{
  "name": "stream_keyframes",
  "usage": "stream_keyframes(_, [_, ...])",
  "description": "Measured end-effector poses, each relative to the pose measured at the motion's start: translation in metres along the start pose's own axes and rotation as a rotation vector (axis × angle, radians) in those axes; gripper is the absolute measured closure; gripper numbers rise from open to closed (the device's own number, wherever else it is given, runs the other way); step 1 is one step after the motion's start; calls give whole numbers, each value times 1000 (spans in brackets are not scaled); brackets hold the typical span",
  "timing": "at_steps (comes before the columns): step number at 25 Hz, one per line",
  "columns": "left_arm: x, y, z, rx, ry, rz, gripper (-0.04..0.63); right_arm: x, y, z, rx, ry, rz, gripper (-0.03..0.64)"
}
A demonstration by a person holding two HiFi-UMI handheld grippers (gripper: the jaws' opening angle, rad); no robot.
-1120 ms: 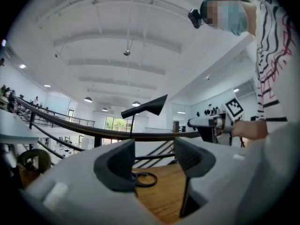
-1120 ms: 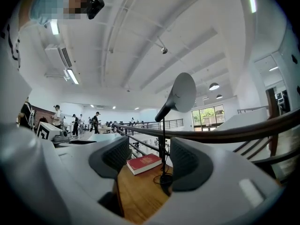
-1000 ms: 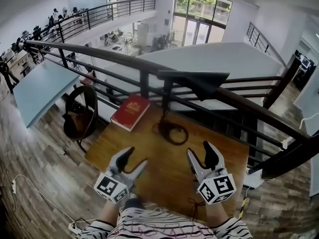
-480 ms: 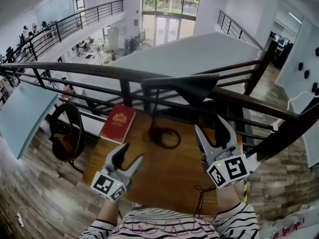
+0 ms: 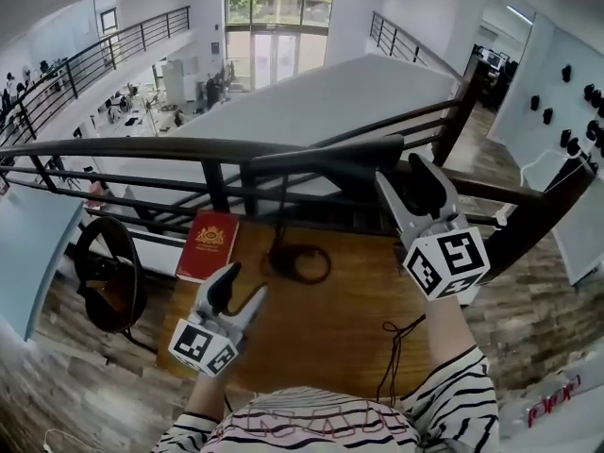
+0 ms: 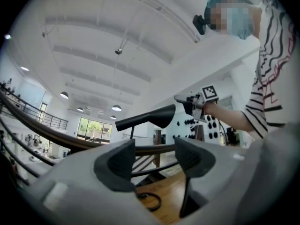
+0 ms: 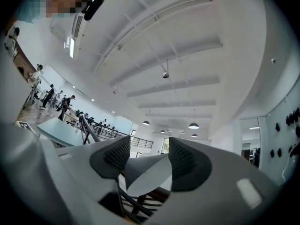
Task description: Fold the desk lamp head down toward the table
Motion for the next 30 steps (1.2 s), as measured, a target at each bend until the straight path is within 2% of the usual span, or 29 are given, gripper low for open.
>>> stream_keyframes(8, [22,-5,-1,-6,6,-30,334,-8,-40,1,50,31,-73,380])
stream_keyframes(17, [44,-21,-12,-7,21,-55,339,-11,-53,-15,66,43,-104,407])
stream_keyframes(20, [47,-27,-17,-6,29,-64,341,-15,-51,-25,58,8,-120,405])
stream_keyframes(24, [46,-29,-22,11,43,-65,342,-16,-43,-43,-5,-95,-160,405])
stream_keyframes(30, [44,-28,-24,39,45,-69,342,-16,-28,-64,-8,-171,-214,405])
Point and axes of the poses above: the fingertips, and each gripper's own axes: y backward along the fingers, x to its left, z out of its top, the point moved 10 cm from there along y, backward along the fingers, and after that the axes turned 13 degrees about -z, right-handed, at the moved point
